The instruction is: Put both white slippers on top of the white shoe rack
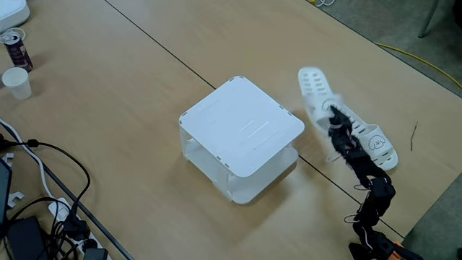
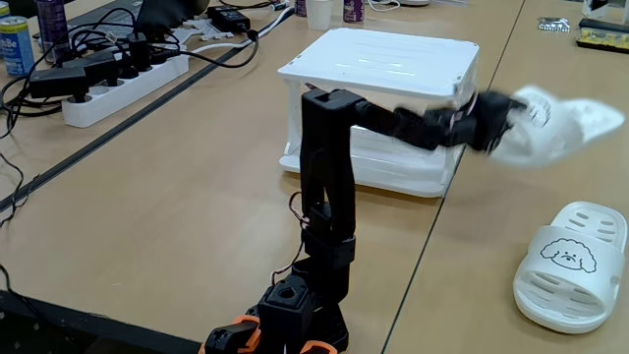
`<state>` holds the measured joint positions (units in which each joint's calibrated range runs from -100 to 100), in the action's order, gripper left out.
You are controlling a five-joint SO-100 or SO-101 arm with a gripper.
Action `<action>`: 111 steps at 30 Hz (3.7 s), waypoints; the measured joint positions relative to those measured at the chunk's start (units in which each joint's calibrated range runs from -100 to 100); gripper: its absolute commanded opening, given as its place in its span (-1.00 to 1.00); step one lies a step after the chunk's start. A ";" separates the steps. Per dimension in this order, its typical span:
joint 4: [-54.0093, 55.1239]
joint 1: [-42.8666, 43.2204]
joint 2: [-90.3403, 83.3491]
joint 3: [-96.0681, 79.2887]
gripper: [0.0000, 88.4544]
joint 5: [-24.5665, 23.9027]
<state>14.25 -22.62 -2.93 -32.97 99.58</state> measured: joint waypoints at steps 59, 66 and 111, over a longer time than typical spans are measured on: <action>-22.66 37.08 14.68 44.65 -0.82 0.00; -22.66 37.08 14.85 44.65 -0.81 0.00; -22.66 40.07 10.97 32.61 -0.59 0.00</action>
<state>-8.41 17.45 8.04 -0.36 99.58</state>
